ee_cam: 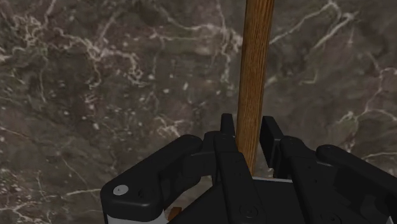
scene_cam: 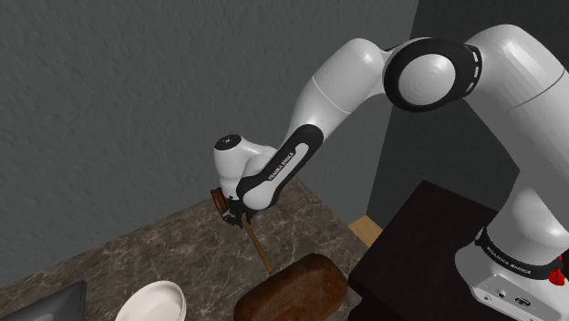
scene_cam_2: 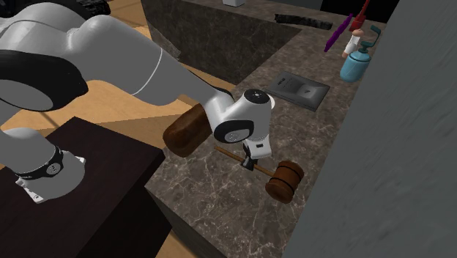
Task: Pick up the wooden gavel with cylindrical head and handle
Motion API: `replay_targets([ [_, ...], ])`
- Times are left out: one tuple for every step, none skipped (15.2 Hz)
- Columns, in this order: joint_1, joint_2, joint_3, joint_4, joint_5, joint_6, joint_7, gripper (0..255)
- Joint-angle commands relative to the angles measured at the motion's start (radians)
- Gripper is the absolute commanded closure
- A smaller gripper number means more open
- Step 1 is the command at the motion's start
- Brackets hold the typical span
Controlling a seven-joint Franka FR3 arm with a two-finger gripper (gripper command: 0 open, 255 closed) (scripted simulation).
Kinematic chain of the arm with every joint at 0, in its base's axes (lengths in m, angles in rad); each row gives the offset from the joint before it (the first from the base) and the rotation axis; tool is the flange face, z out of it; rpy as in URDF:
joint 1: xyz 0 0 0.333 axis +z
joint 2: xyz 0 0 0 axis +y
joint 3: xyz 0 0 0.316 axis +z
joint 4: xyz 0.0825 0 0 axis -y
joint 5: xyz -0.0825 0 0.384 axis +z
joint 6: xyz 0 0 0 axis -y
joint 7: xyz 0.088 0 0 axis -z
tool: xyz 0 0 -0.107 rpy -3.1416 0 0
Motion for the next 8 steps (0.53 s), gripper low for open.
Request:
replay_targets([
  [-0.002,-0.01,0.002,-0.005,0.002,-0.007,-0.001,255],
  [-0.005,-0.021,0.005,-0.009,0.005,-0.013,-0.003,255],
  [-0.007,-0.032,0.008,-0.012,0.007,-0.02,-0.004,255],
  [-0.009,-0.042,0.011,-0.016,0.01,-0.027,-0.006,255],
  [-0.011,-0.052,0.014,-0.019,0.012,-0.034,-0.007,255],
  [-0.013,-0.063,0.017,-0.022,0.015,-0.042,-0.009,255],
  [-0.015,-0.073,0.02,-0.025,0.018,-0.049,-0.01,255],
  [-0.017,-0.083,0.022,-0.028,0.02,-0.057,-0.012,255],
])
